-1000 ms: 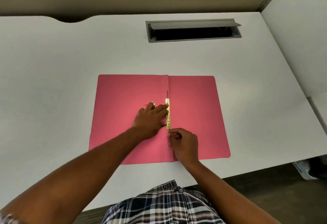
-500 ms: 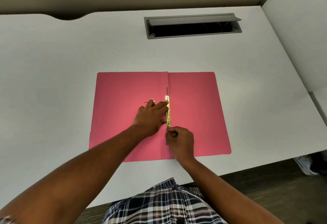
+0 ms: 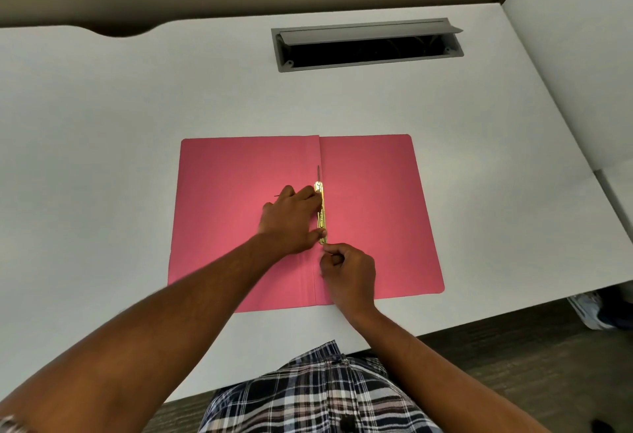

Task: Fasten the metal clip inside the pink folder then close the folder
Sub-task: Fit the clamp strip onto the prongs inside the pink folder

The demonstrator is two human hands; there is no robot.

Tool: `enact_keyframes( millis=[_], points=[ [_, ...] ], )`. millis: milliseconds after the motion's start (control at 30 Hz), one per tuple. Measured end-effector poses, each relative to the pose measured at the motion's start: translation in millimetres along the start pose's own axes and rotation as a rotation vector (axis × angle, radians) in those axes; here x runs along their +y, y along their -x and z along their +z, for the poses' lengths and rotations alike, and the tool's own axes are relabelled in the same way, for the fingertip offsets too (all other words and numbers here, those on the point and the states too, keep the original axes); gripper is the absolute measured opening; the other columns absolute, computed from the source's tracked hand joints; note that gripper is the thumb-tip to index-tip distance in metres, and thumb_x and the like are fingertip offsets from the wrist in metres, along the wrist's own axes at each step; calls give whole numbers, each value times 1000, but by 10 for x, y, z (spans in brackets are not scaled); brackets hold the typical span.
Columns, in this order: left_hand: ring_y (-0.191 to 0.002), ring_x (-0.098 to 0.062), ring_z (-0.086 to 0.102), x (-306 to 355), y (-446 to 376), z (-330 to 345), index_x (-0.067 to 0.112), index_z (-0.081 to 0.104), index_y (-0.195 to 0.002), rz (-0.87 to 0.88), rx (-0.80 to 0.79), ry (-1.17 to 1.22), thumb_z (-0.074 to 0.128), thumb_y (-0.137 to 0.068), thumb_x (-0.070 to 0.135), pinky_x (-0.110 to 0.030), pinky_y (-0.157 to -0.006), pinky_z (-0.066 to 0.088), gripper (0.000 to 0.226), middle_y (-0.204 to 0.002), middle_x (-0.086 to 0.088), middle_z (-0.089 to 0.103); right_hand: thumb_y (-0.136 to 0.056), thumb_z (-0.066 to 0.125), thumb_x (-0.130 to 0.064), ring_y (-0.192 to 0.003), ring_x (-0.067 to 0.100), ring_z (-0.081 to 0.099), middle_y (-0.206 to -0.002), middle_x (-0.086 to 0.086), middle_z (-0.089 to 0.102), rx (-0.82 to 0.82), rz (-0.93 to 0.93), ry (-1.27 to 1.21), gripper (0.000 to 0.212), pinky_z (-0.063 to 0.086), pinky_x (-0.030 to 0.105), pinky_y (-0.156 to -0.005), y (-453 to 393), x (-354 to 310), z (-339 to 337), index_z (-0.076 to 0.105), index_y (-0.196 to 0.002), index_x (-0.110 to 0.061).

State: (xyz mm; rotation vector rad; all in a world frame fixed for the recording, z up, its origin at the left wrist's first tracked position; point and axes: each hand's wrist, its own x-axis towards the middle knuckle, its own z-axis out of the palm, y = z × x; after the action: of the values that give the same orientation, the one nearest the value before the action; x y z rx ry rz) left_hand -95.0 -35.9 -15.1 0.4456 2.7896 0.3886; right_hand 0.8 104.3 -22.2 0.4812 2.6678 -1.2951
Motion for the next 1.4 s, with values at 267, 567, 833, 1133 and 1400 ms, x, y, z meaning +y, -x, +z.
enact_keyframes(
  millis=[267, 567, 833, 1133, 1400],
  points=[
    [-102, -20, 50, -38, -88, -19, 28, 59, -110, 40, 12, -56, 70, -70, 65, -41, -66, 55, 56, -122, 10, 54, -91, 67, -8, -70, 23, 76, -81, 8, 80, -14, 97, -126, 20, 64, 45, -78, 13, -24, 64, 80, -107, -9],
    [-115, -22, 47, -180, 43, 150, 34, 52, -129, 80, 71, -73, 55, -76, 70, -45, -79, 50, 64, -141, 14, 50, -91, 66, -8, -71, 32, 74, -77, 12, 79, -55, 88, -151, 18, 61, 49, -76, 57, -51, 169, 81, -101, -8],
    [-120, -22, 46, -243, 95, 196, 38, 45, -136, 84, 64, -43, 49, -76, 76, -45, -86, 47, 72, -152, 19, 40, -89, 68, -9, -72, 19, 76, -80, 5, 81, -88, 69, -80, 17, 62, 40, -79, 107, 3, 115, 83, -96, -11],
    [-119, -24, 47, -142, 137, 271, 35, 47, -134, 32, 112, -47, 47, -75, 78, -44, -85, 44, 73, -149, 14, 45, -82, 81, -32, -57, -1, 65, -61, -15, 68, -25, 94, 7, 10, 51, 20, -60, 67, 42, 22, 76, -82, -24],
    [-124, -24, 43, -169, 199, 354, 37, 40, -140, 50, 100, -53, 43, -75, 84, -45, -90, 41, 80, -158, 16, 33, -89, 72, -20, -62, 15, 71, -69, -4, 73, -16, 130, -22, 6, 60, 37, -68, 7, 148, -26, 67, -89, -19]
  ],
)
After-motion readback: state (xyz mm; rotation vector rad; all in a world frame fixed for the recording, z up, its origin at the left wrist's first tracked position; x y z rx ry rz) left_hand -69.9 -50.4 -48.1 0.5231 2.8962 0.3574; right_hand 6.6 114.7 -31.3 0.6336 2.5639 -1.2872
